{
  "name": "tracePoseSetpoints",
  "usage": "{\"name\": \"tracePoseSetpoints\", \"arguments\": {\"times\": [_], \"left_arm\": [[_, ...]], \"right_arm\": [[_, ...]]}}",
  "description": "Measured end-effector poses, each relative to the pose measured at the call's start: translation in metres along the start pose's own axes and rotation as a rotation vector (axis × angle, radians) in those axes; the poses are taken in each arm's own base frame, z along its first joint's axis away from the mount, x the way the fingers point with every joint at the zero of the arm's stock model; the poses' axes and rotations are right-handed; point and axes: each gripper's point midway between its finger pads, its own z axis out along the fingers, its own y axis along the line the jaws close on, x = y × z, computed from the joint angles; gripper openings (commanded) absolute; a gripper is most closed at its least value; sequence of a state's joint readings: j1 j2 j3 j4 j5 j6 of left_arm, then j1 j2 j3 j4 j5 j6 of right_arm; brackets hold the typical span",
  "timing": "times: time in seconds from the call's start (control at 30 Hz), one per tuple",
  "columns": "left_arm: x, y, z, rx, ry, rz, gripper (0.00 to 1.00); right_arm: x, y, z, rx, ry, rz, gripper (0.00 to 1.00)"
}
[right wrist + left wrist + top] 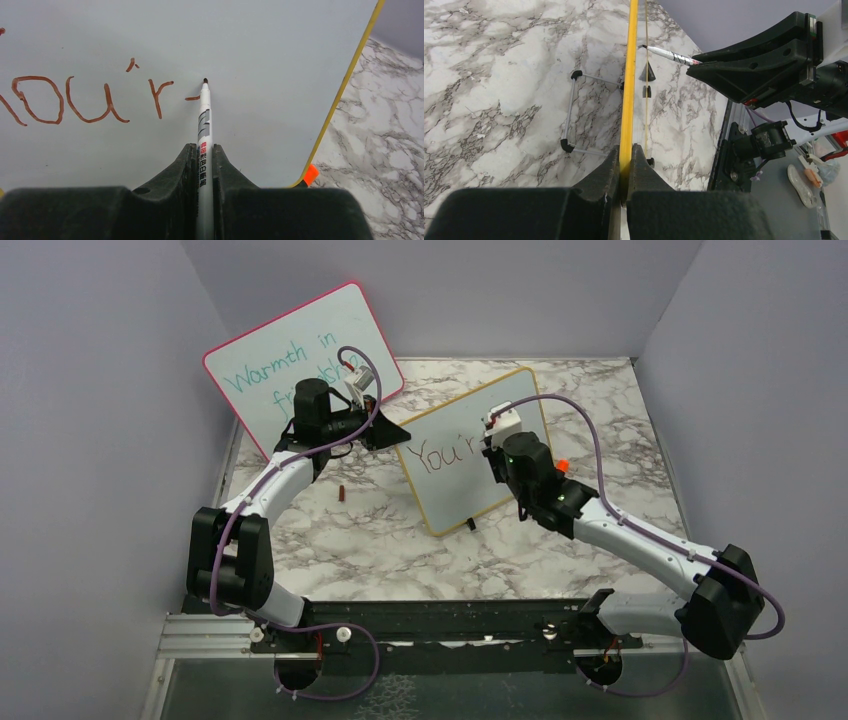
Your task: Write a sentence on the whiteboard
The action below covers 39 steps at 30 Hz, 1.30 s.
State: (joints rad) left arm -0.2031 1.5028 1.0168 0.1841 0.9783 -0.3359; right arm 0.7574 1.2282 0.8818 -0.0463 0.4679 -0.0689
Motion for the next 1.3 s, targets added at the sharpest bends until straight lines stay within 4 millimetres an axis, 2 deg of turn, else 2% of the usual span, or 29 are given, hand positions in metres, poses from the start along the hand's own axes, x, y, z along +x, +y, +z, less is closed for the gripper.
{"name": "tracePoseSetpoints", "arguments": {"times": [0.7, 1.3], "left_arm": [[0.0, 0.0, 0.0, 0.0, 0.001, -0.001, 0.0], [0.0, 0.0, 0.0, 0.0, 0.001, 0.0, 0.0]], "right_arm": [[-0.002, 0.012, -0.004, -0.091, -0.006, -0.007, 0.01], [0.016, 0.014, -0.01, -0.103, 0.065, -0.001, 0.01]]}}
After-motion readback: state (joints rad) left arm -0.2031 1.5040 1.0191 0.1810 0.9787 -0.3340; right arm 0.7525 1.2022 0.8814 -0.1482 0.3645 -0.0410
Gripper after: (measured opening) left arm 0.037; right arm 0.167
